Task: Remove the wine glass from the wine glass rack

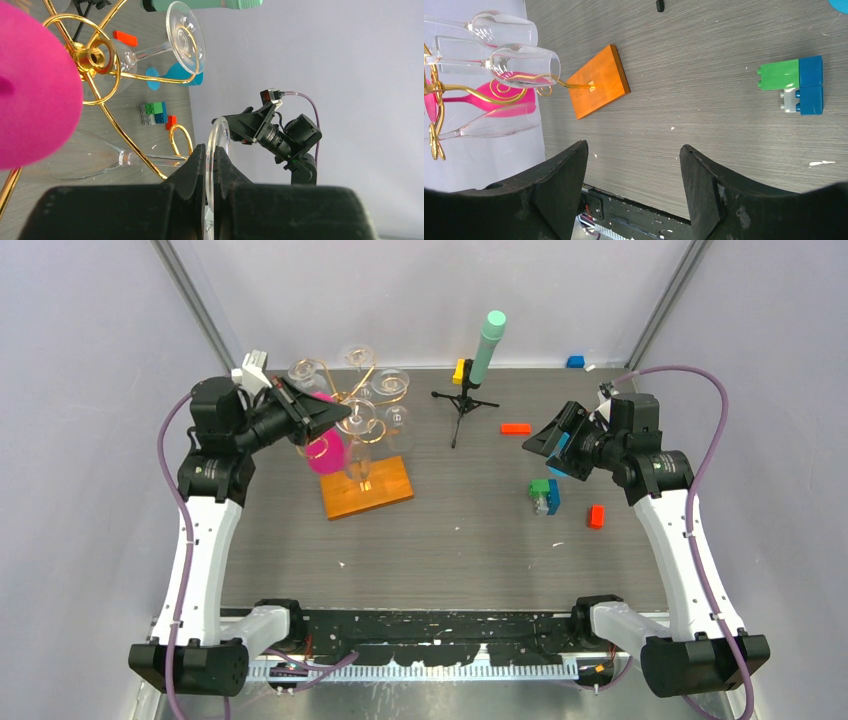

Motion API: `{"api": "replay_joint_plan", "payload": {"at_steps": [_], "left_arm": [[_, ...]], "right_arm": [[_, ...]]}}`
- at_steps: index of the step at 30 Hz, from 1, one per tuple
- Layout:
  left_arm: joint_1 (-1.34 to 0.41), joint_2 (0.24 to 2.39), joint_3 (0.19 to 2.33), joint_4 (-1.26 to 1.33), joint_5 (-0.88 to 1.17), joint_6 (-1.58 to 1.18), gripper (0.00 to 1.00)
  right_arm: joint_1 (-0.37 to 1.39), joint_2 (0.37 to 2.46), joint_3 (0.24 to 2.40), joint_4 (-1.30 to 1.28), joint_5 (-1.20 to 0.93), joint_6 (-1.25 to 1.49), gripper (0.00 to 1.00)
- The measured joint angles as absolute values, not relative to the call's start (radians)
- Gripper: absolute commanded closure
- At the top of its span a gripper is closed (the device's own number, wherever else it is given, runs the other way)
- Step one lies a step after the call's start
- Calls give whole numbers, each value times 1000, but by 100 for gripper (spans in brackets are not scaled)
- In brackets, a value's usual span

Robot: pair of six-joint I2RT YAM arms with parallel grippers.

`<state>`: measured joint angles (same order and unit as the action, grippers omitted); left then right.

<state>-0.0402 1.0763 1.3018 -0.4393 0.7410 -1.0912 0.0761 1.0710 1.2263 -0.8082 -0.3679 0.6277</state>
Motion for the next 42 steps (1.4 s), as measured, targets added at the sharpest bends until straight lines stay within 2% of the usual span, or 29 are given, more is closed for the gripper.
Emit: {"api": "replay_joint_plan", "payload": {"at_steps": [21,42], "left_arm": [[-48,1090,1258,-339,685,-1181,100],[-204,1185,1259,-214,628,-1204,100]], "right_arm": [[76,1053,1217,-808,-368,631,27],[76,1046,1215,-804,-384,632,24]]}}
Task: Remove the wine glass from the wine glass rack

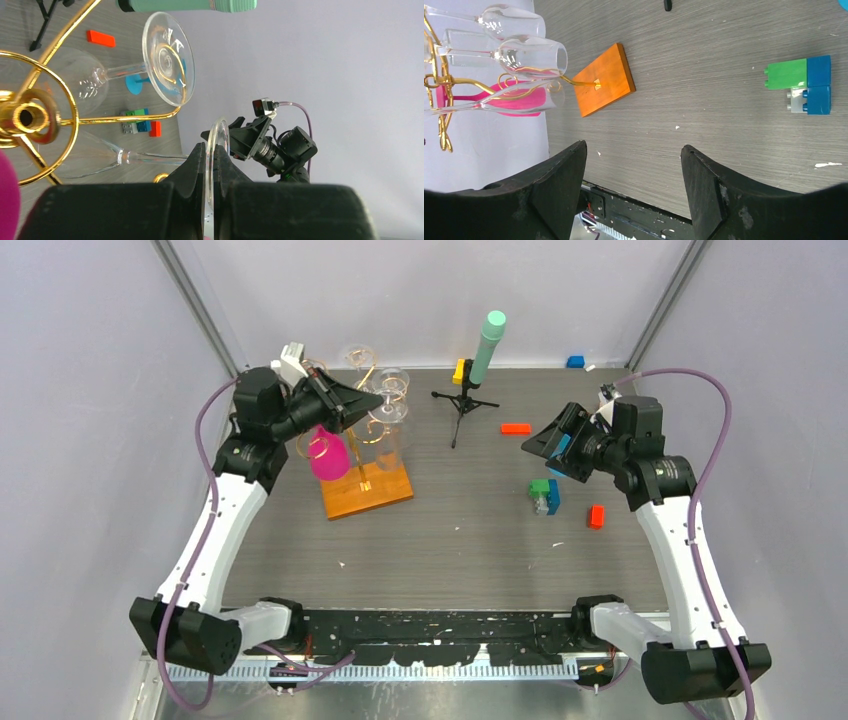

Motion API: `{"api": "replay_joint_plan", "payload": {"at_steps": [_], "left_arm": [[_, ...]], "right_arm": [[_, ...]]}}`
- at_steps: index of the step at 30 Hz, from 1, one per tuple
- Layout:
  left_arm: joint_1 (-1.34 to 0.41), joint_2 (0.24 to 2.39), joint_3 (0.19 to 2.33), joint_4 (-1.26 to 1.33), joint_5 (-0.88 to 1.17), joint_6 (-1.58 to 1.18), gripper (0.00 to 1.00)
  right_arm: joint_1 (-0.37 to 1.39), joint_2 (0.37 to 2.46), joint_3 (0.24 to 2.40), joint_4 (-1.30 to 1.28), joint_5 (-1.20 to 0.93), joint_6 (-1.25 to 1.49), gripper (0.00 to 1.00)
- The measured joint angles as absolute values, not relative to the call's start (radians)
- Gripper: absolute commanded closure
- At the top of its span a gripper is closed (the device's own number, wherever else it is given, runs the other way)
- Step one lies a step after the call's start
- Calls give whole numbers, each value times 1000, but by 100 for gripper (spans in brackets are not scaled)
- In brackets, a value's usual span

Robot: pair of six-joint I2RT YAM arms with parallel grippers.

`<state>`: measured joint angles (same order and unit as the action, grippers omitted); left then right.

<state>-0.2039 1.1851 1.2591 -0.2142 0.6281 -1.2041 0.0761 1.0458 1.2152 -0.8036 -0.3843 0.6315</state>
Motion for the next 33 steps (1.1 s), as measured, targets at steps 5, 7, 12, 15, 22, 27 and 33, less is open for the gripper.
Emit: {"api": "replay_joint_plan", "payload": {"at_steps": [5,7,12,15,22,27,33], "left_arm": [[-251,1207,1274,-213,625,-1203,100],[-271,1208,1275,-213,623,-1206,100],[-316,1208,1275,-198,620,-1250,100],[-340,1208,1275,-179,617,-1285,100],[-431,1177,1218,-99,587,-1434,100],[-517,1163,1177,-50,572,-1524,100],[-567,1140,1155,-16,564,-1592,100]], "right_arm": [[76,1020,1191,-755,-434,638,24],[76,1000,1164,-710,-474,647,24],[89,918,1052,-515,-595,715,23],[131,869,994,-377,-641,751,23],[390,838,950,-63,-649,720,23],[546,876,950,57,-620,595,24],[614,946,950,88,-615,474,29]]}}
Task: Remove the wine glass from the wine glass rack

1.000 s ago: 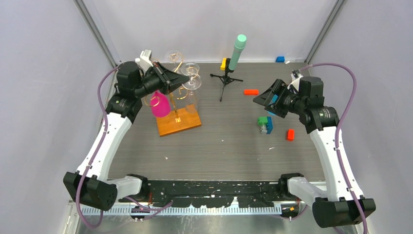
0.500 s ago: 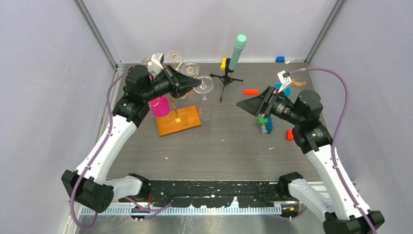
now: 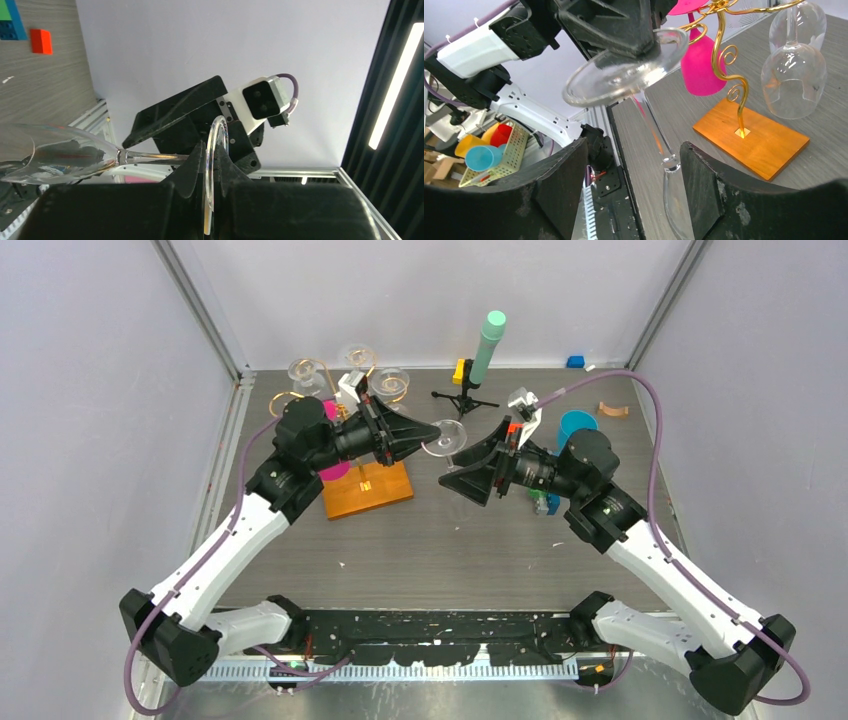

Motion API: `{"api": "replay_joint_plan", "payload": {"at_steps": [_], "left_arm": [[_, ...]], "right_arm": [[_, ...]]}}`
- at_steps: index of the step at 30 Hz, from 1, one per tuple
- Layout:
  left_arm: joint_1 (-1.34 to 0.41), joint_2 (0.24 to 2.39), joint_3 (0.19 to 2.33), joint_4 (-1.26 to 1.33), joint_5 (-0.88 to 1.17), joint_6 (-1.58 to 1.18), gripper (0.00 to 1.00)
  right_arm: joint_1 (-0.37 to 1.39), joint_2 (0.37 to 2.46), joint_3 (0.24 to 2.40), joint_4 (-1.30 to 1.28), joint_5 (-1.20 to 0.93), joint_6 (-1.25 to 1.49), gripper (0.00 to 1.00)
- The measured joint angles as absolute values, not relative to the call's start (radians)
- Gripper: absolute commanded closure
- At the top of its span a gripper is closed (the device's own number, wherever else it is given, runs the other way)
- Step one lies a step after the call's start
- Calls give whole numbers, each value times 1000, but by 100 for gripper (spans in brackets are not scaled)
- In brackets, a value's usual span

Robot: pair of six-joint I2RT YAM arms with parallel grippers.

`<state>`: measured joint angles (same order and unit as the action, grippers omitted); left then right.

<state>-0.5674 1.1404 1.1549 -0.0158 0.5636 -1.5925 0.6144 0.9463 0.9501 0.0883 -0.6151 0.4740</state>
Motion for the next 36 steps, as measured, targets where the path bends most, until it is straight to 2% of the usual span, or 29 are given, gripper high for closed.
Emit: {"api": "replay_joint_plan", "payload": {"at_steps": [2,5,10,14,15,16,17,21,22,33,36], "left_arm": [[-570,1129,1153,-7,561,-1610,100],[-575,1113,1153,7,558,-1628,100],[-581,1103,1141,33,550,-1652,100],[-580,1111,1129,53,540,-1674,100],[-580,1116,1129,51,537,-1682,97],[-577,1122,1129,51,529,-1700,89],[-574,1128,1129,51,529,-1720,76],[-575,1135,1129,66,506,-1711,34],[-577,1134,1129,73,504,-1699,29],[-582,1088,1117,55,432,-1554,1],[-583,1085,1116,55,426,-1507,0]], "right_arm": [[625,951,950,91,-616,449,34],[633,954,951,104,-611,427,47],[638,994,983,107,-596,428,59],[641,1031,996,114,-577,437,84],[641,1035,996,117,-575,432,92],[641,1035,996,120,-576,421,96],[643,1034,996,120,-574,407,98],[652,1032,996,127,-534,435,100],[653,1032,996,129,-504,456,100],[651,913,899,209,-10,671,100],[651,869,892,204,193,770,99]]}}
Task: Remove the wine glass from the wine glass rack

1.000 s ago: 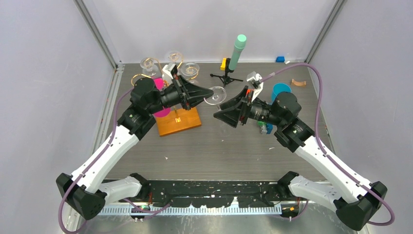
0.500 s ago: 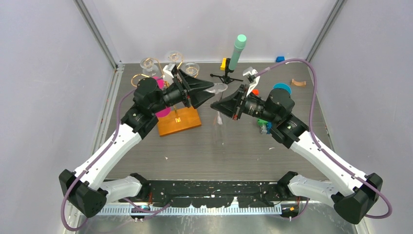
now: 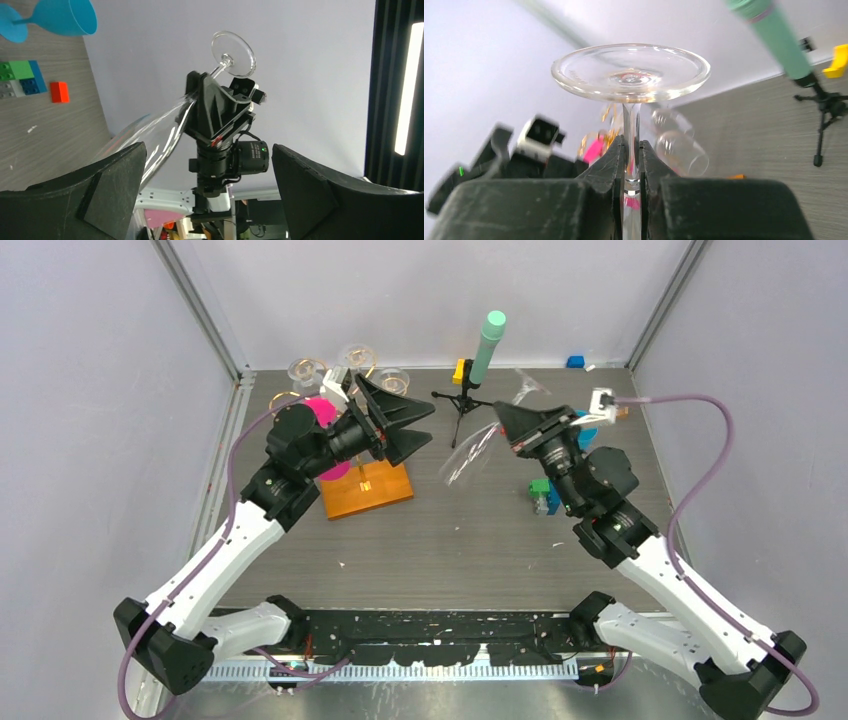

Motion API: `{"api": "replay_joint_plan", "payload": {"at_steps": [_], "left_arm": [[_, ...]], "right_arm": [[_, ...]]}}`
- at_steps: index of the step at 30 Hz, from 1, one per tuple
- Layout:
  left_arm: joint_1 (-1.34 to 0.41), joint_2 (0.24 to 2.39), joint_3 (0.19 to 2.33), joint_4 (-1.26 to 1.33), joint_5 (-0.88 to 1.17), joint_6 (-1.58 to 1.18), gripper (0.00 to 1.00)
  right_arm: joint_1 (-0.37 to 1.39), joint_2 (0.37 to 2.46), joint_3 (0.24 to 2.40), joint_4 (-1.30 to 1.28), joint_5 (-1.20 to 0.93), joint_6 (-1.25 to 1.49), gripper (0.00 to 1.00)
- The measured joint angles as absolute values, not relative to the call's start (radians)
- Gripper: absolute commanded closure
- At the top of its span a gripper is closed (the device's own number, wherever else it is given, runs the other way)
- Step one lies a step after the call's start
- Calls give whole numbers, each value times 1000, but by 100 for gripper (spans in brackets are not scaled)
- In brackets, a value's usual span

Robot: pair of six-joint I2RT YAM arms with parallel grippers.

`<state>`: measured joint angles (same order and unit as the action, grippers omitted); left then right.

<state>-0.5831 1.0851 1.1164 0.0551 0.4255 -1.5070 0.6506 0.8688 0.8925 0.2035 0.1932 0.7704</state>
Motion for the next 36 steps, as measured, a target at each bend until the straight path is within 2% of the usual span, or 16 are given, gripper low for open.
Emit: {"api": "replay_joint_plan", "payload": {"at_steps": [6,11,13,23,32,36], "left_arm": [[-615,1089,1116,55,412,-1453,2],[-656,1109,1117,56,410,-1453,19],[-673,1124,1118,58,410,-1457,26],[-717,1157,1126,99,410,-1478,50],[-719,1200,1147,125,411,-1486,62],[-719,1226,1169,137,416,-1483,63]], "right_arm": [[649,797,884,171,519,1002,100],[649,786,881,150,635,1145,100],[649,791,879,147,652,1182,100],[649,834,854,148,650,1288,100],[633,833,838,146,656,1372,100],[623,823,826,139,666,1430,100]]}}
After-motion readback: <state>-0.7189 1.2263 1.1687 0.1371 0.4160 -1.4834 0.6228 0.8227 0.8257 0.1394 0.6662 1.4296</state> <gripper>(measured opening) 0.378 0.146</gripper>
